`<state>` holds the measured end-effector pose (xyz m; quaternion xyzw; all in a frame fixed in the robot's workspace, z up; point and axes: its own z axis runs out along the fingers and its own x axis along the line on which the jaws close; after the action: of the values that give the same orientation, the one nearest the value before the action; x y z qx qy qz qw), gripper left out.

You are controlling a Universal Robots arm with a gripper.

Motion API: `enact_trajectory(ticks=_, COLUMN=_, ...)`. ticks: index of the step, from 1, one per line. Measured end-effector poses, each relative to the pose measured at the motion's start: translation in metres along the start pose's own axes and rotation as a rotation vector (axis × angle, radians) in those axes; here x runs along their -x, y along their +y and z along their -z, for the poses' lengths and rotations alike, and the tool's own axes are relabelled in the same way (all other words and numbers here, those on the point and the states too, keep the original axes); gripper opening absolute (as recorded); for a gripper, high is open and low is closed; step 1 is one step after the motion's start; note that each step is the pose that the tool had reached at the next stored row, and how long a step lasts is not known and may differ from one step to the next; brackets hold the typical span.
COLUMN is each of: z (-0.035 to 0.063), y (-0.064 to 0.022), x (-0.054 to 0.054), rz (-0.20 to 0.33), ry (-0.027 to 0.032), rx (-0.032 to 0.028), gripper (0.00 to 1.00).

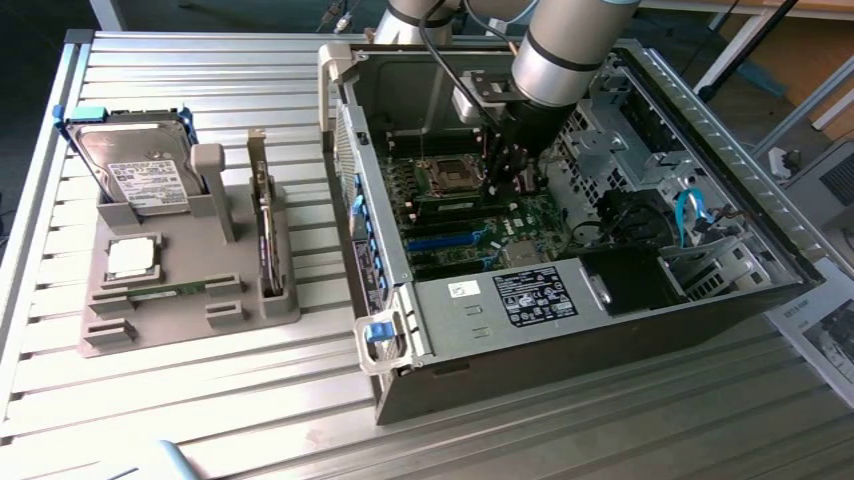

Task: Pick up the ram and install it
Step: 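Insert the ram into the slot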

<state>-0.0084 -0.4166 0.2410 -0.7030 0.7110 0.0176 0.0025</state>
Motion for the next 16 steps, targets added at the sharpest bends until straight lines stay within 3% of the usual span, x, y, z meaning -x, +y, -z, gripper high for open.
enact_trajectory(ticks=16, z=0.0, y=-0.0002, x=-0.0008, rz=-0.003, ry=-0.0001, rx=-0.0001, gripper=0.12)
